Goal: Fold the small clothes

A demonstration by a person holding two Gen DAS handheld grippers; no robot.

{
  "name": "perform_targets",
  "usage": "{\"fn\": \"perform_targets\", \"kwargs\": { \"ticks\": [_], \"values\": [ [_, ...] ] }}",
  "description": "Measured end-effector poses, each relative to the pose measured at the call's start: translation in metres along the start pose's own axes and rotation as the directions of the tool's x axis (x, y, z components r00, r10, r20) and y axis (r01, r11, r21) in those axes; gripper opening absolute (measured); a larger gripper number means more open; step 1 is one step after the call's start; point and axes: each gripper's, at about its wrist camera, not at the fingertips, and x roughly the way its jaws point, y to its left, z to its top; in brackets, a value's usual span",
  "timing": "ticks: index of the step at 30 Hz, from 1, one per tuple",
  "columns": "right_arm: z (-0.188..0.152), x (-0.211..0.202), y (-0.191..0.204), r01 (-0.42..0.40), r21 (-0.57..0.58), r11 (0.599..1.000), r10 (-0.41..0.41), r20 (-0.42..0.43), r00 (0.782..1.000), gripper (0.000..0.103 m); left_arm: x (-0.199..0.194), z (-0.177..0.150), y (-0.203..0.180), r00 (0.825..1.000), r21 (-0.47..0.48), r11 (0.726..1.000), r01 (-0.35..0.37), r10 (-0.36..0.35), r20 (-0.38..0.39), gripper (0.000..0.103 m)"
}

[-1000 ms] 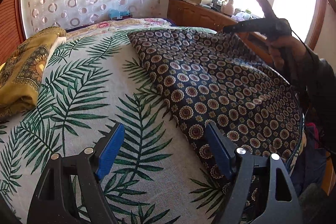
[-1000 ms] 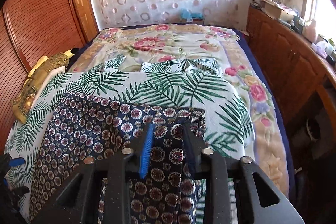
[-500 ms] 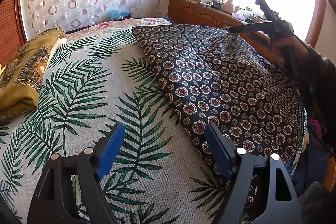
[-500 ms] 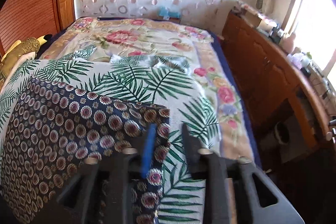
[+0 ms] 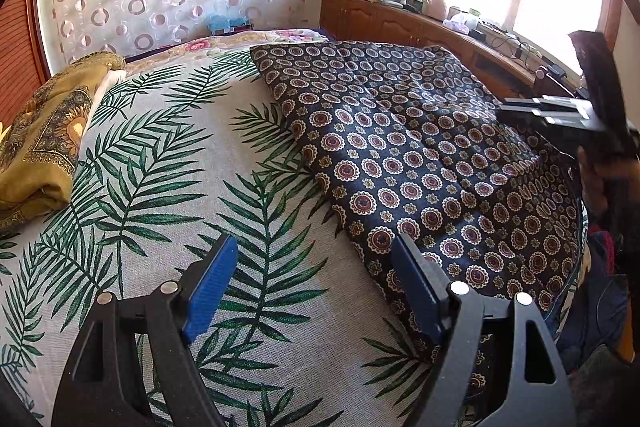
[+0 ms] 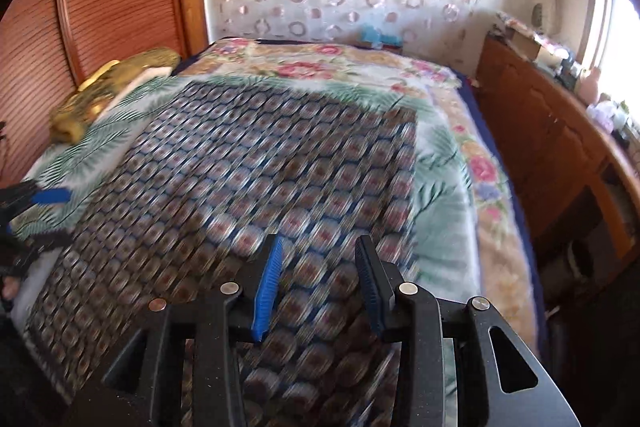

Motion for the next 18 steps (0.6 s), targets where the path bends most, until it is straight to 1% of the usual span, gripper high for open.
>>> {"fn": "perform_targets", "kwargs": {
  "ticks": [4, 11, 13, 16, 18],
  "values": [
    [-0.022, -0.009, -0.004, 0.021, -0.003, 1.000, -0.021, -0.011, 1.000, 0.039, 0.000, 0.000, 0.000, 1.000, 0.000, 1.000, -0.003, 0.003, 0.000, 0.080],
    [-0.050, -0.037, -0.001, 0.047, -0.005, 0.999, -0.047, -0.021, 0.999, 0.039, -0.001, -0.001, -0.002, 1.000, 0.002, 1.000, -0.008, 0.008, 0.000, 0.080],
    [-0.052, -0.040, -0.002, 0.046, 0.006, 0.999, -0.046, -0.019, 0.999, 0.039, -0.001, -0.001, -0.002, 1.000, 0.002, 1.000, -0.008, 0.008, -0.002, 0.080],
    [-0.056, -0.041, -0.007, 0.018, 0.050, 0.999, -0.017, -0.018, 1.000, 0.040, -0.001, -0.002, -0.004, 1.000, 0.006, 1.000, -0.008, 0.008, -0.004, 0.080],
    [-0.056, -0.042, -0.009, 0.017, 0.055, 0.998, -0.016, -0.015, 1.000, 0.041, -0.003, -0.003, -0.006, 1.000, 0.007, 1.000, 0.010, -0.010, -0.008, 0.080]
  ]
}}
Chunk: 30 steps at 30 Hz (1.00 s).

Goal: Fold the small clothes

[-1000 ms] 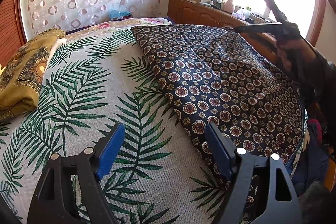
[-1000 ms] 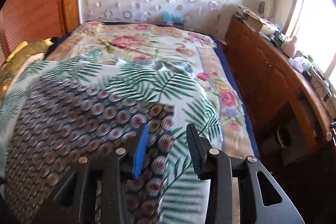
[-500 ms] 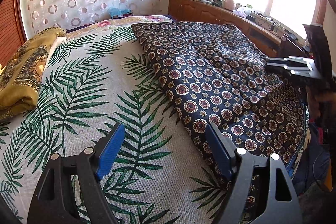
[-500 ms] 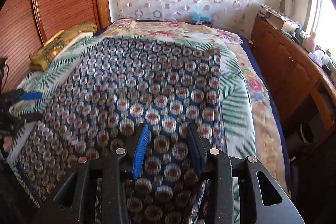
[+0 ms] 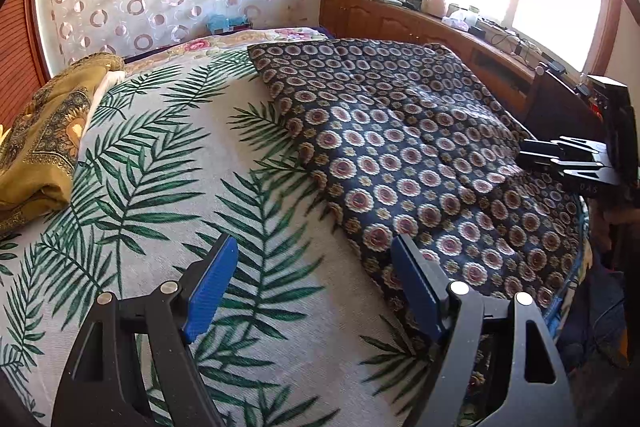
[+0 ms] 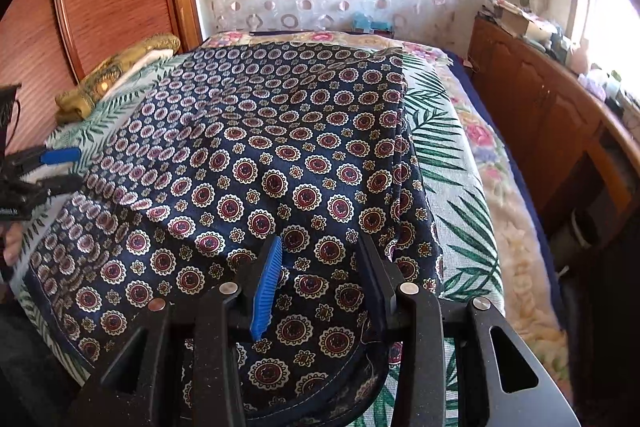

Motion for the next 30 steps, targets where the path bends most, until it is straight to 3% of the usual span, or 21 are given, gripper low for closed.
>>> {"fn": "perform_targets", "kwargs": {
  "ticks": [4, 6, 12, 17, 20, 24, 29, 30],
  "values": [
    [0.000, -0.003, 0.001, 0.012, -0.003, 1.000, -0.012, -0.003, 1.000, 0.042, -0.003, -0.004, -0.011, 0.999, 0.024, 0.998, 0.050, -0.050, -0.014, 0.074],
    [-0.001, -0.006, 0.003, 0.012, -0.004, 1.000, -0.012, 0.000, 1.000, 0.042, -0.002, -0.006, -0.018, 0.995, 0.034, 0.995, 0.094, -0.093, -0.041, 0.061],
    [-0.007, -0.013, 0.020, 0.003, -0.016, 1.000, -0.003, 0.012, 1.000, 0.042, -0.002, -0.008, -0.028, 0.988, 0.055, 0.989, 0.140, -0.137, -0.067, 0.037],
    [-0.013, -0.024, 0.032, -0.011, -0.048, 0.999, 0.012, 0.015, 1.000, 0.044, -0.004, -0.010, -0.032, 0.983, 0.062, 0.984, 0.170, -0.164, -0.080, 0.031],
    [-0.016, -0.028, 0.038, -0.030, -0.064, 0.998, 0.030, 0.011, 0.999, 0.046, -0.004, -0.010, -0.032, 0.979, 0.060, 0.980, 0.191, -0.185, -0.087, 0.007],
    [-0.018, -0.035, 0.045, -0.066, -0.076, 0.995, 0.067, 0.012, 0.998, 0.047, -0.013, 0.003, -0.035, 0.974, 0.060, 0.973, 0.223, -0.221, -0.037, 0.003],
    [-0.017, -0.046, 0.057, -0.100, -0.103, 0.990, 0.103, 0.024, 0.994, 0.048, -0.028, 0.037, -0.044, 0.975, 0.080, 0.975, 0.209, -0.214, 0.053, 0.003],
    [-0.017, -0.048, 0.061, -0.107, -0.113, 0.988, 0.111, 0.026, 0.993, 0.052, -0.028, 0.046, -0.045, 0.975, 0.081, 0.975, 0.209, -0.214, 0.061, 0.003]
  ]
}}
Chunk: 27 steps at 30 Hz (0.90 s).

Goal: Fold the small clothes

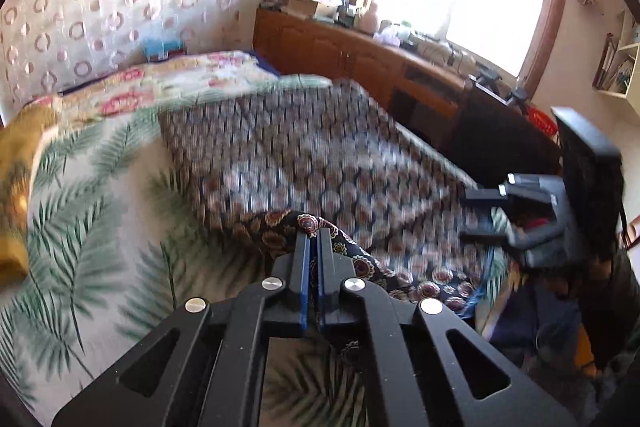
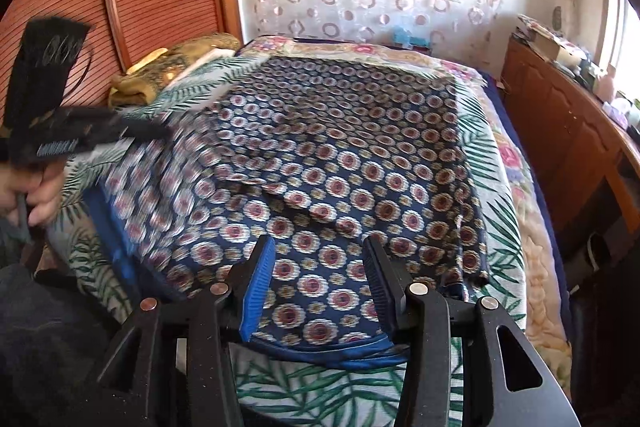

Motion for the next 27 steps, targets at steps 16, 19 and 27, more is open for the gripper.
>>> {"fn": "perform_targets", "kwargs": {
  "ticks": [16, 19, 27],
  "values": [
    [-0.012, 0.000, 0.013, -0.046, -0.062, 0.997, 0.043, -0.045, 0.998, 0.065, 0.048, 0.028, 0.024, 0.996, -0.043, 0.996, -0.081, 0.079, -0.046, 0.003],
    [-0.015, 0.010, 0.011, -0.048, -0.071, 0.996, 0.042, -0.084, 0.996, 0.065, 0.049, 0.026, 0.026, 0.996, -0.051, 0.995, -0.080, 0.077, -0.052, 0.003],
    [-0.005, 0.039, -0.008, 0.001, -0.043, 0.999, -0.006, -0.101, 0.995, 0.064, 0.048, 0.029, 0.027, 0.995, -0.047, 0.995, -0.089, 0.086, -0.052, 0.003]
  ]
}}
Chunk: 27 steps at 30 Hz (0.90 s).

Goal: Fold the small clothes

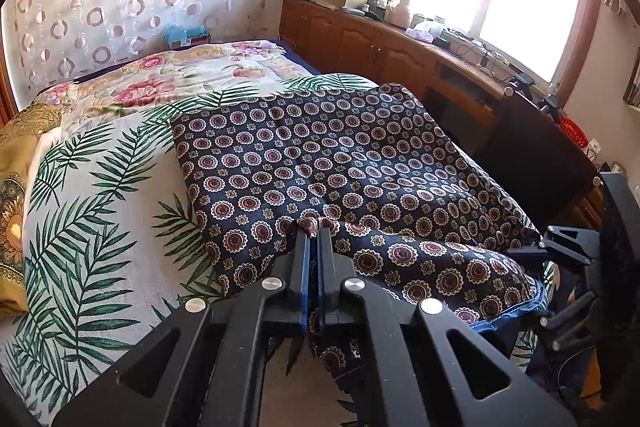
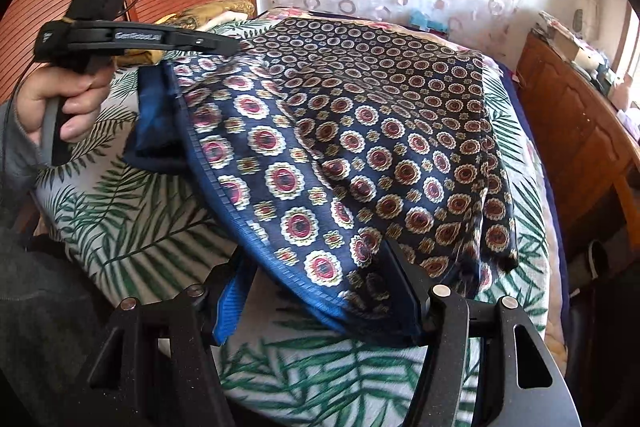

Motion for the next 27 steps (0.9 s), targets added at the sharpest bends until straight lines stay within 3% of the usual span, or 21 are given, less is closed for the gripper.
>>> {"fn": "perform_targets", "kwargs": {
  "ticks": [3, 4, 6, 8, 13, 17, 19, 27],
  "values": [
    [0.005, 0.005, -0.008, -0.012, 0.011, 1.000, 0.012, 0.005, 1.000, 0.039, -0.002, 0.004, -0.001, 1.000, 0.005, 1.000, -0.005, 0.005, 0.005, 0.003],
    [0.007, 0.006, -0.010, -0.022, 0.011, 1.000, 0.022, 0.008, 1.000, 0.019, -0.002, 0.005, 0.000, 1.000, 0.005, 1.000, -0.005, 0.005, 0.006, 0.003],
    [0.013, 0.005, -0.014, -0.027, 0.008, 1.000, 0.027, 0.036, 0.999, 0.007, -0.003, 0.008, -0.001, 1.000, 0.010, 1.000, -0.013, 0.013, 0.011, 0.003],
    [0.020, 0.003, -0.022, -0.056, 0.043, 0.998, 0.053, 0.080, 0.995, 0.005, -0.005, 0.010, 0.000, 0.999, 0.018, 0.999, -0.034, 0.034, 0.021, 0.003],
    [0.059, -0.007, -0.042, -0.016, 0.061, 0.998, 0.003, 0.203, 0.979, 0.005, -0.007, 0.019, 0.011, 0.998, -0.009, 0.999, -0.053, 0.053, 0.036, 0.003],
    [0.093, 0.003, -0.050, 0.022, 0.023, 1.000, -0.027, 0.233, 0.972, 0.005, -0.011, 0.028, 0.021, 0.997, -0.028, 0.998, -0.053, 0.055, 0.053, 0.007],
    [0.110, 0.015, -0.055, 0.022, 0.012, 1.000, -0.024, 0.232, 0.972, 0.005, -0.013, 0.032, 0.030, 0.998, -0.042, 0.998, -0.046, 0.048, 0.047, 0.011],
    [0.162, 0.088, -0.066, 0.038, -0.070, 0.997, -0.027, 0.151, 0.988, 0.005, -0.018, 0.046, 0.072, 0.989, -0.071, 0.989, -0.130, 0.135, 0.063, 0.048]
  ]
}}
